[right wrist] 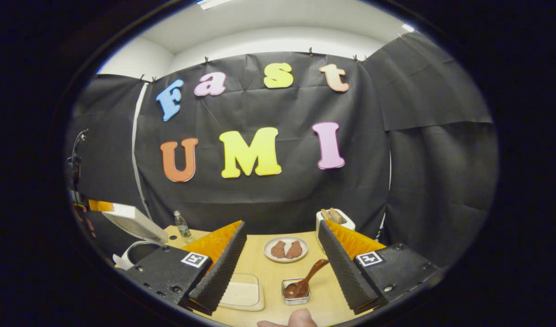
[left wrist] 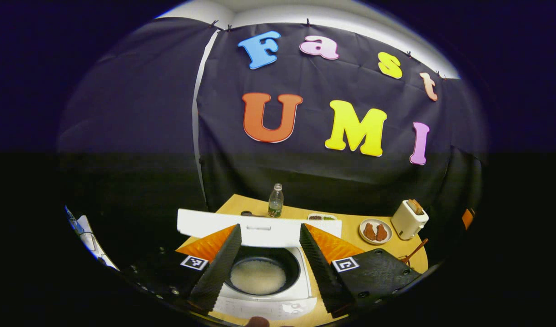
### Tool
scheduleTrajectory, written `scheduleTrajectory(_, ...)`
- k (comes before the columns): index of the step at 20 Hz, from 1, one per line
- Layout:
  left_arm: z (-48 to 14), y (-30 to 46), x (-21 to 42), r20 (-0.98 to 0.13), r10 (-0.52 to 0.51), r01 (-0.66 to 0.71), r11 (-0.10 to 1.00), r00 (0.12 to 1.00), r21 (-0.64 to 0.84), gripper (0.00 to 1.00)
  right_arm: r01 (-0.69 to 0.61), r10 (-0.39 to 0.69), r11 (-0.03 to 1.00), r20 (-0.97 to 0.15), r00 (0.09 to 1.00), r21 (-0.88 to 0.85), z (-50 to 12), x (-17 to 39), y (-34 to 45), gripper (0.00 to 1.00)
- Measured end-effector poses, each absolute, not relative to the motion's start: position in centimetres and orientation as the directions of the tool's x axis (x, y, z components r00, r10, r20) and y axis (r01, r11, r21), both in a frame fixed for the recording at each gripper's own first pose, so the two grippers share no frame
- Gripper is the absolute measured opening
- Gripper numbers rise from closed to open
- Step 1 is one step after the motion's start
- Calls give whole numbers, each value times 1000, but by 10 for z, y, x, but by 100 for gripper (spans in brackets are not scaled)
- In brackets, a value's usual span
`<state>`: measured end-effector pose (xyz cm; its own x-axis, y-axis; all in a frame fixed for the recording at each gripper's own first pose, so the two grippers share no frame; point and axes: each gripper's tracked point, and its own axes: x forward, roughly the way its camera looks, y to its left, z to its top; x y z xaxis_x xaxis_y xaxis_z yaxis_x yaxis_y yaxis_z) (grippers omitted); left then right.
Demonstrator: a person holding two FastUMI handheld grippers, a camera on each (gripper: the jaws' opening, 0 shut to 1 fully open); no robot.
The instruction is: Close the left gripper, press the button to open the rice cooker; take a wooden spoon from the chopstick holder with the right hand, scoop a spoonful of rice and pour it into the rice cooker, then put the wooden spoon back into the chopstick holder.
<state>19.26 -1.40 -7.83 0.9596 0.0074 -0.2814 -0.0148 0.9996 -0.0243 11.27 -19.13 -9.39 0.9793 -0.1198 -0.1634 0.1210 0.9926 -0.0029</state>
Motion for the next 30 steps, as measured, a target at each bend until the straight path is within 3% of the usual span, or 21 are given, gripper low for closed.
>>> scheduleTrajectory(2,-64,-13,193,-233,14,-20,1000,972,-21,97,119,-119,993,-152,981,-15,-87,110,-194,100)
scheduleTrajectory(3,-60,-12,189,-217,25,-31,999,976,-24,98,116,-117,993,-151,982,-16,-86,108,-193,100)
scheduleTrajectory(11,-36,-27,148,-109,26,-27,1000,994,-12,95,113,-104,993,-257,961,17,-126,90,-211,100)
scheduleTrajectory(17,-29,-44,115,-44,64,-62,997,997,35,94,108,-78,992,-373,925,59,-193,88,-237,100)
scheduleTrajectory(30,-28,-41,98,-52,213,-210,976,976,52,95,123,52,962,-604,795,245,-375,199,-282,99)
